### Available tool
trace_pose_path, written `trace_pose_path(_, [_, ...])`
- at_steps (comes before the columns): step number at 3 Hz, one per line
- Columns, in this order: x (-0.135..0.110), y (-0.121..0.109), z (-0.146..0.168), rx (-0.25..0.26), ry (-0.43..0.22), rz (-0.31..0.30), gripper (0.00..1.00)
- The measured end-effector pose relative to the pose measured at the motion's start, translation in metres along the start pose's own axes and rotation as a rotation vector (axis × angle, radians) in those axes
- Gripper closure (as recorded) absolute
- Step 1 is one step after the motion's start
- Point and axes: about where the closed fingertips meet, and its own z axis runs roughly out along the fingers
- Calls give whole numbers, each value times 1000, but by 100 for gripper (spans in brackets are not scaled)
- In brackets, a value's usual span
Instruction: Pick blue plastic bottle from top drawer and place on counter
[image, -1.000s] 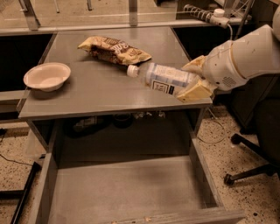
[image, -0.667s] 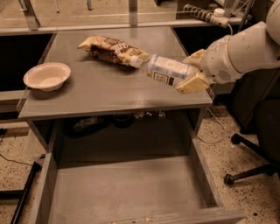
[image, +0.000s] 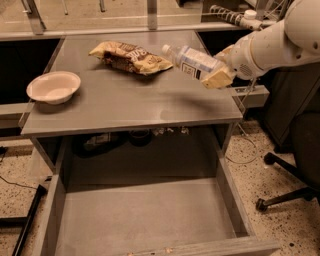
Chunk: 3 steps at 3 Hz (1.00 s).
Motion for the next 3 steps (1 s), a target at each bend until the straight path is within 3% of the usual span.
trace_pose_path(1, [12, -6, 26, -62, 4, 105, 100])
trace_pose_path(2, [15, -1, 50, -150, -25, 159, 100])
trace_pose_path(3, [15, 1, 62, -202, -54, 189, 100])
